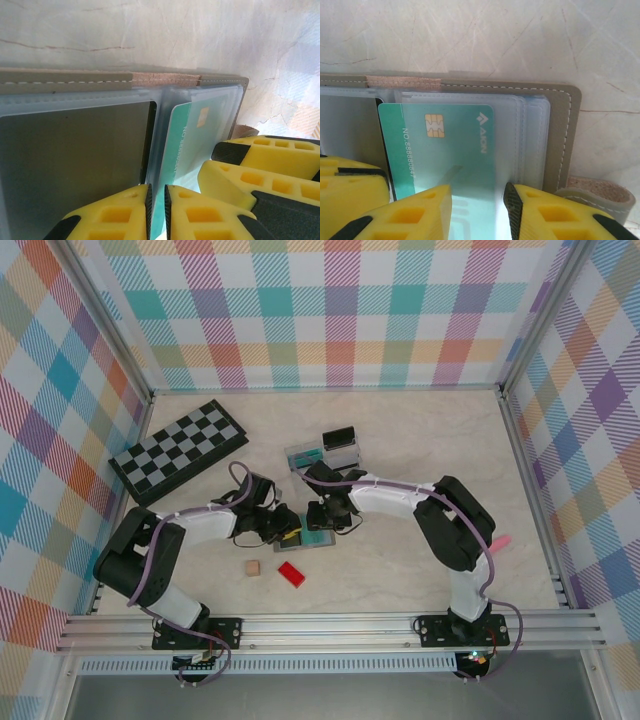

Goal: Take the credit cards out of the card holder

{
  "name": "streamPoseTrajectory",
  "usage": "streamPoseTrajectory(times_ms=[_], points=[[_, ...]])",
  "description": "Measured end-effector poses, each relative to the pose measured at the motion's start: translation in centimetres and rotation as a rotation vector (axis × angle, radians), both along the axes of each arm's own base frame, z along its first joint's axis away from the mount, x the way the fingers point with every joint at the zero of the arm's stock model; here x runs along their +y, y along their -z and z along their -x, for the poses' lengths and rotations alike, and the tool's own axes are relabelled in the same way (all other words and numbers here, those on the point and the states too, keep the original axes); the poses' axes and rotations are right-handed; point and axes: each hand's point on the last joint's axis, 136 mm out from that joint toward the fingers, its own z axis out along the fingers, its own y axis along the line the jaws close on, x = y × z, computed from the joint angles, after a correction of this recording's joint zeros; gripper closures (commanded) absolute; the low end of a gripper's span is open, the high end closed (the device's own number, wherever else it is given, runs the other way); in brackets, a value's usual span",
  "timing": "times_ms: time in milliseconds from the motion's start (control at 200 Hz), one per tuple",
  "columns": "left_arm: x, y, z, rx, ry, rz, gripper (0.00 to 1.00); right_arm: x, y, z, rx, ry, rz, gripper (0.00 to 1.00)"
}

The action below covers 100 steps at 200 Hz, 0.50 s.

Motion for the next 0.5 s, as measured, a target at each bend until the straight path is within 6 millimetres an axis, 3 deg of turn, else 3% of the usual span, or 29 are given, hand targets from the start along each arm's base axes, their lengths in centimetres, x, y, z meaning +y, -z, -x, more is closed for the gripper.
streamPoseTrajectory(times_ms=[500], points=[[0.02, 0.43, -0.30, 0.001, 0.014, -0.026, 0.77, 0.00, 0.03, 0.01, 0.002, 0.002, 0.000, 0.64]])
